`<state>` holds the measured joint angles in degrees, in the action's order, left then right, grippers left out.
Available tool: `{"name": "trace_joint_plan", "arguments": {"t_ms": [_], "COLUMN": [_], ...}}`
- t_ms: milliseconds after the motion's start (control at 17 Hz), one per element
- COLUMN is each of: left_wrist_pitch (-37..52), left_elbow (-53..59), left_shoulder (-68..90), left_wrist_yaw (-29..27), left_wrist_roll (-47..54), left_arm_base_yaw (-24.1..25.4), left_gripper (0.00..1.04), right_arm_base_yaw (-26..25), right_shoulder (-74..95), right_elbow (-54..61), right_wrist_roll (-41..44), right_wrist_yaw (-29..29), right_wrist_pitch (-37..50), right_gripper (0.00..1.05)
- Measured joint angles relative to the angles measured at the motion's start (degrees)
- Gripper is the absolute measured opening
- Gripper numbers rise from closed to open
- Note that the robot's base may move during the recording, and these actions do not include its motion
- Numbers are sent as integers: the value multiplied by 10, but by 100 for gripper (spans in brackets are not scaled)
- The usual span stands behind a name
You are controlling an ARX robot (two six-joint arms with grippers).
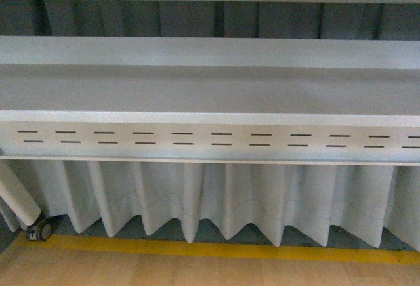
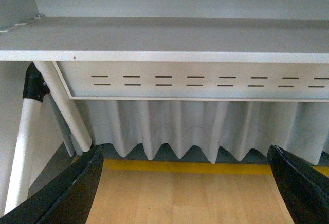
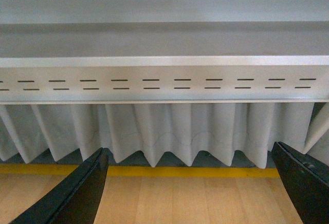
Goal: Wind up and store yellow beetle toy
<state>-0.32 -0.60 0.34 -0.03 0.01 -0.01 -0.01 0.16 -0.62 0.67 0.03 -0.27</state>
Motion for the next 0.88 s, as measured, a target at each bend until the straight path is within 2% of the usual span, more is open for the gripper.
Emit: {"name": "trace_joint_plan", "arguments": {"t_ms": [882], "left_wrist_pitch": [0], "left_elbow": [0], "left_shoulder": [0], "left_wrist_yaw": [0], "left_wrist_roll": [0], "left_arm_base_yaw": [0], "left_gripper": [98], "right_arm_base_yaw": [0], "right_shoulder": [0], "right_elbow": [0], "right_wrist_roll": [0], "right_wrist_yaw": [0], "right_wrist_pitch": [0], "right_gripper": [98]}}
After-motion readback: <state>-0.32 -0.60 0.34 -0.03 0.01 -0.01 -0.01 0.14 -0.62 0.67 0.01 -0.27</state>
